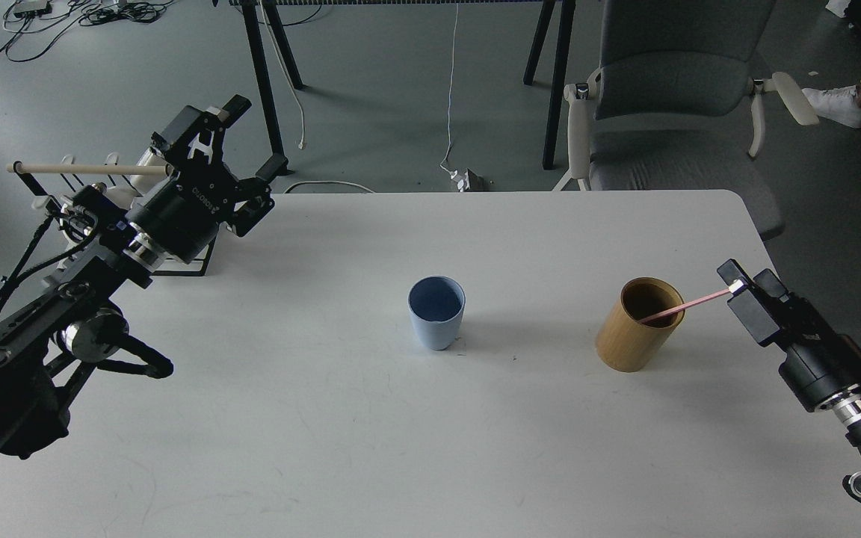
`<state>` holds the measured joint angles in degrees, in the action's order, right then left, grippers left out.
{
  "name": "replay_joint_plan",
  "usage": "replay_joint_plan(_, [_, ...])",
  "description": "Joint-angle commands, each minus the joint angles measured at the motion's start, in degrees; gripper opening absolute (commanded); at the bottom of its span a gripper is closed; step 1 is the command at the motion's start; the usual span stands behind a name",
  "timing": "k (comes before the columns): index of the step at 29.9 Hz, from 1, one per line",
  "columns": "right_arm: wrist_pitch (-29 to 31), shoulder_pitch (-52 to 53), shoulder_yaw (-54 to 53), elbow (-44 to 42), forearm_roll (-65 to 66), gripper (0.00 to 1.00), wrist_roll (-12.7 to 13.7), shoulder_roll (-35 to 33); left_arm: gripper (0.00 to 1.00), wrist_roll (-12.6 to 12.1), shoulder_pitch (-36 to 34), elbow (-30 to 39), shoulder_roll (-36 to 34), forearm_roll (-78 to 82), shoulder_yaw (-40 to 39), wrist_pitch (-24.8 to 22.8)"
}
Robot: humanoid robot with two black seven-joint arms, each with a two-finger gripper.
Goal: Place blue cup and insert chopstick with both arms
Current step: 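Grasp the pink chopstick in the tan cup with the right gripper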
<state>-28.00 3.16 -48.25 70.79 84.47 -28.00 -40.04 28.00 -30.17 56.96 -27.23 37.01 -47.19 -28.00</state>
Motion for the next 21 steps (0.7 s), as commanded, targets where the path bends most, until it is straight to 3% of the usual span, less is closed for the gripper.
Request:
replay_joint_plan(1, [0.00,0.35,1.40,-0.48,0.17,0.83,0.00,0.75,0.94,0.00,0.02,-0.01,-0.02,-0.01,-0.01,0.00])
replay_joint_plan(11, [0.00,0.53,1.93,-3.12,2.28,0.54,0.00,1.90,0.94,0.00,0.28,-0.10,0.07,-0.09,-0.01,0.00])
replay_joint_plan(21, [0.00,2.90,3.16,-3.29,2.36,0.45,0.00,1.90,0.94,0.00,0.37,-0.19,0.16,-0.09,-0.01,0.00])
